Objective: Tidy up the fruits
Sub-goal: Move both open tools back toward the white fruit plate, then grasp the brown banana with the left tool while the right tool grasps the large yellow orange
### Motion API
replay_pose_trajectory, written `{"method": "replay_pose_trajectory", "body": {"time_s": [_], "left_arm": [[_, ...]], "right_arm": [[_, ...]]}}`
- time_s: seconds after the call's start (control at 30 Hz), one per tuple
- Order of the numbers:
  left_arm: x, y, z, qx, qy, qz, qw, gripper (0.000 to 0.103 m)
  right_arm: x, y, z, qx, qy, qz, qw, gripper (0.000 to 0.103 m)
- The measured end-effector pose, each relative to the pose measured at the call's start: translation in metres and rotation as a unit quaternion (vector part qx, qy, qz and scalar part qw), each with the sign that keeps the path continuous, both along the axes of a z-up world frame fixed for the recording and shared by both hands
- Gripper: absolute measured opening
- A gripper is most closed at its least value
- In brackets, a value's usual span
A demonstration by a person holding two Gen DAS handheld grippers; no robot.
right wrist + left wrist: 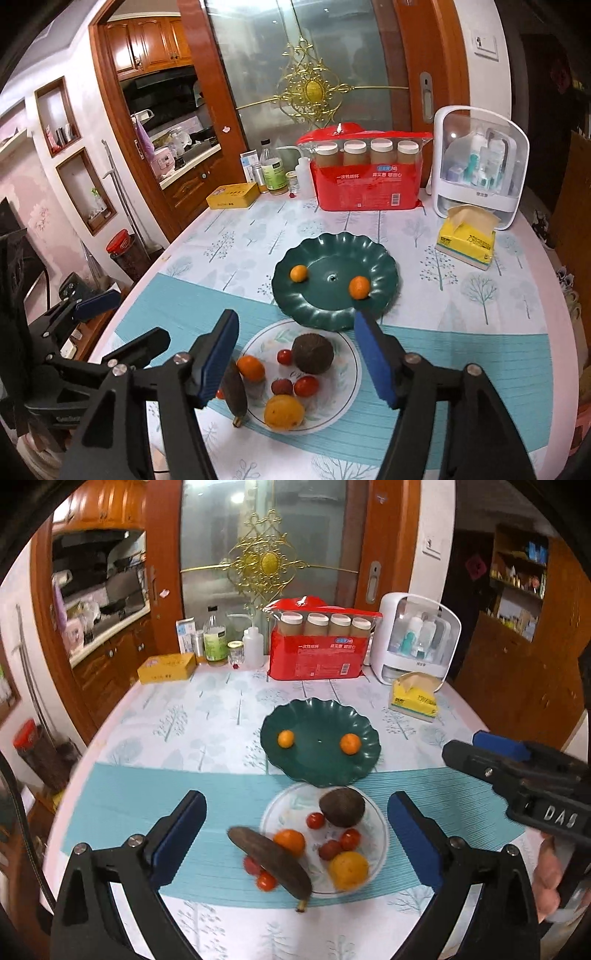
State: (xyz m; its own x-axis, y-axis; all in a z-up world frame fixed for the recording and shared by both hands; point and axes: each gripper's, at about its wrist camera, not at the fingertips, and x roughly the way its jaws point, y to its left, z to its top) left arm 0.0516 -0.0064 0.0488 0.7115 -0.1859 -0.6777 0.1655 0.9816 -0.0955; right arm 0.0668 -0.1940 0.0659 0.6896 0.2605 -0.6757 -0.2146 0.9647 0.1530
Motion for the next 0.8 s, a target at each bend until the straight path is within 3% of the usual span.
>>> {"method": "replay_pose_trajectory", "body": {"time_s": [0.23,0.47,0.63,0.8], "left_arm": [[-0.014,-0.002,-0.020,0.009,-0.023,0.037,0.9990,0.098],[-0.004,0.003,-0.068,0.025,0.000,0.082,0.9963,0.098],[0.004,0.009,-0.115,-0.019,0.058,0.086,0.9945,0.098],[0.008,0.010,-0.148,-0.031,0.086,0.099,0.9909,0.098]], "right_arm": [[-0.030,0.009,-0.016,-0.052,-0.031,-0.025,0.998,0.066],[-0.039,0.008,-0.053,-0.059,-0.024,-0.037,0.997,0.066],[-0.031,0.003,-0.107,-0.034,0.041,-0.031,0.998,0.066],[-0.025,0.010,-0.151,-0.018,0.101,-0.003,0.995,0.066]]}}
